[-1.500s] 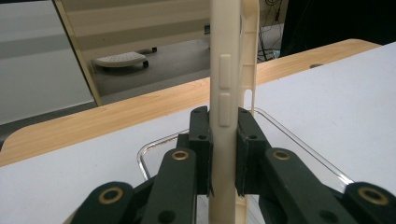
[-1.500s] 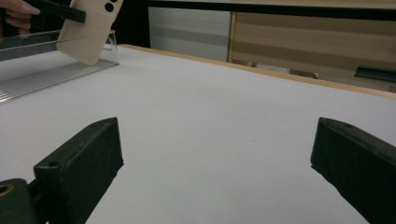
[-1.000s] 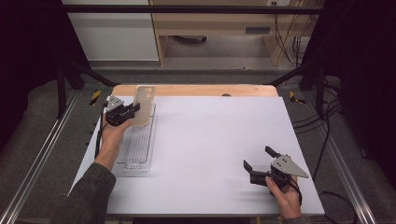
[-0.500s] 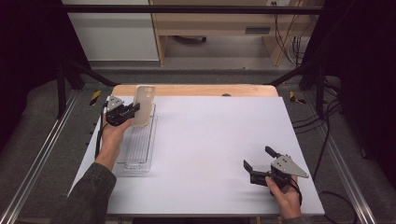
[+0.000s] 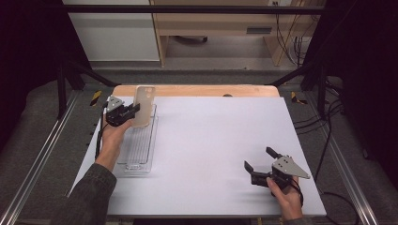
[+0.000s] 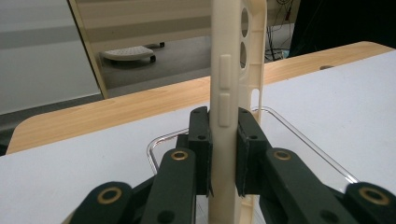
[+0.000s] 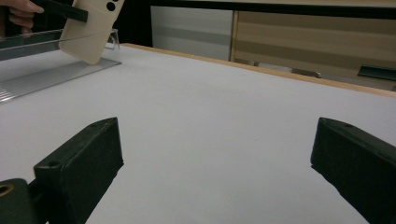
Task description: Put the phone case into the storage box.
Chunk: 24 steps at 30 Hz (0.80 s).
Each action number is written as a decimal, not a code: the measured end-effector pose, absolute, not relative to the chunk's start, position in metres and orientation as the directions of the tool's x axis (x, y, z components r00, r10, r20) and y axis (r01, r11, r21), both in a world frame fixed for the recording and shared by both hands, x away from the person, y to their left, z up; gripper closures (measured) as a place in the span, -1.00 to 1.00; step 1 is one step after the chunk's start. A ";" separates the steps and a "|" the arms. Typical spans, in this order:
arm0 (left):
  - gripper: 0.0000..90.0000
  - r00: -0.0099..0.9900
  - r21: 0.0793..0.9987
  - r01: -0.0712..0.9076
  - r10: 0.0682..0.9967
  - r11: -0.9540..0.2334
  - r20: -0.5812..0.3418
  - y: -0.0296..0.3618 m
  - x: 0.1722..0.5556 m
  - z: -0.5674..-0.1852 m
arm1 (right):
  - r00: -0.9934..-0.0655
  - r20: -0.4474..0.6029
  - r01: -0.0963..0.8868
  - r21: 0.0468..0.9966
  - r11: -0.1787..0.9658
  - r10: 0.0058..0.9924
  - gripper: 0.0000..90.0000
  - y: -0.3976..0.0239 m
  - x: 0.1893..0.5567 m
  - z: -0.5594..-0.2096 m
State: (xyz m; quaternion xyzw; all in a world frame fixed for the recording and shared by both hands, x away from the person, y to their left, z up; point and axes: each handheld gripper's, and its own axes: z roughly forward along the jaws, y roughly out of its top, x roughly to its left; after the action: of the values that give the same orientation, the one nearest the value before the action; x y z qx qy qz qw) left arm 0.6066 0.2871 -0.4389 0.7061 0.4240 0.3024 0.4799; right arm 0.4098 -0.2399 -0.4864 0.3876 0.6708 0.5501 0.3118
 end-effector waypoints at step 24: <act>0.72 0.443 0.931 0.318 0.896 -0.178 0.020 0.288 0.606 -0.439 | -0.504 0.008 0.178 0.979 0.095 0.863 -0.95 -0.240 0.410 -0.487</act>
State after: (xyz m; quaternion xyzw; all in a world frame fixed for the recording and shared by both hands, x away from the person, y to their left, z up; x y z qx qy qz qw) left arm 0.6064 0.2882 -0.4389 0.7045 0.4311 0.3045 0.4745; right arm 0.4099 -0.2402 -0.4865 0.3881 0.6710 0.5495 0.3119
